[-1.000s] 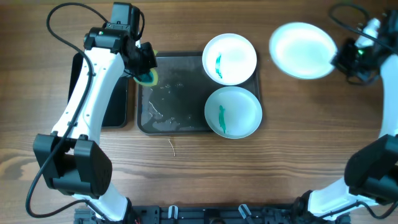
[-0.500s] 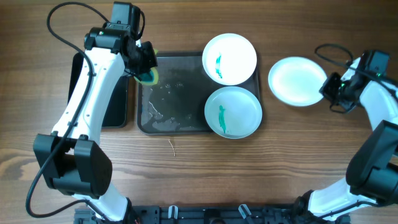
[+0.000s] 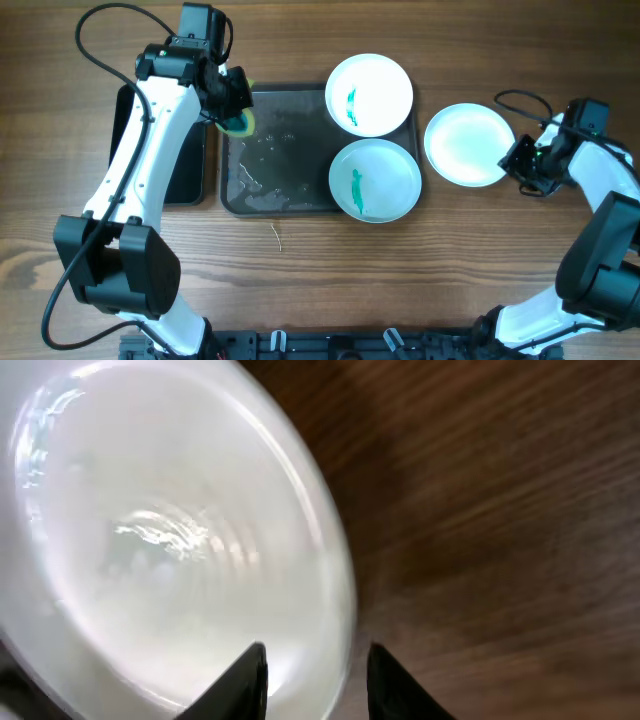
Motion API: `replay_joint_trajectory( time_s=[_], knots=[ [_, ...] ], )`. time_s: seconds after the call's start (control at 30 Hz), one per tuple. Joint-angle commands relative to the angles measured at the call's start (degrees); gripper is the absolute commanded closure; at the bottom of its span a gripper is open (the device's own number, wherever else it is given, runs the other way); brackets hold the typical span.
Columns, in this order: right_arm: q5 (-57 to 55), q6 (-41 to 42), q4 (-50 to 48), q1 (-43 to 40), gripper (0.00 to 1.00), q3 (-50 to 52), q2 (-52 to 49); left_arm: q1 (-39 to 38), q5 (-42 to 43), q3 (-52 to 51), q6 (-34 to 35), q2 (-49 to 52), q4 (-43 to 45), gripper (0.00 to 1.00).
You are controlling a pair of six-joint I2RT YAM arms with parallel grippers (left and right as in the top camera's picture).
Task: Clean dirty plates on tray and stack at the side
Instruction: 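Carry the plate right and set it on the table beside the tray, then move the right gripper back and grasp the rim of the lower-right plate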
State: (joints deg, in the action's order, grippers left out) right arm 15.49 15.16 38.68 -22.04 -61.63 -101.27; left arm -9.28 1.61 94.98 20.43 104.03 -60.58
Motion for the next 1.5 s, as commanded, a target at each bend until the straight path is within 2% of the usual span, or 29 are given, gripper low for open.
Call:
replay_joint_trajectory(
  time_s=[0.0, 0.17, 0.37, 0.7, 1.03, 1.27, 1.47],
  knots=[
    [5.95, -0.31, 6.01, 1.81, 0.67, -7.41, 6.25, 0.11, 0.31, -0.22, -0.52, 0.22, 0.17, 0.96],
    [11.26, -3.52, 14.47, 8.85, 0.67, -8.63, 12.04, 0.11, 0.31, -0.22, -0.52, 0.22, 0.17, 0.96],
    [4.17, -2.47, 19.63, 17.88, 0.68, -3.63, 11.65, 0.11, 0.31, -0.22, -0.52, 0.22, 0.17, 0.96],
    [-1.01, 1.75, 6.47, 26.21, 0.68, 8.81, 11.58, 0.11, 0.31, -0.22, -0.55, 0.22, 0.17, 0.96],
    [-0.22, 3.32, -3.58, 27.08, 0.68, 13.33, 11.47, 0.11, 0.31, -0.22, -0.52, 0.22, 0.20, 0.96],
    [-0.07, 5.01, -4.20, 27.69, 0.69, 13.38, 11.47, 0.11, 0.31, -0.22, -0.52, 0.22, 0.20, 0.96],
    [-0.57, 8.07, -4.39, 29.27, 0.77, 13.38, 11.21, 0.11, 0.31, -0.22, -0.52, 0.22, 0.20, 0.96]
  ],
)
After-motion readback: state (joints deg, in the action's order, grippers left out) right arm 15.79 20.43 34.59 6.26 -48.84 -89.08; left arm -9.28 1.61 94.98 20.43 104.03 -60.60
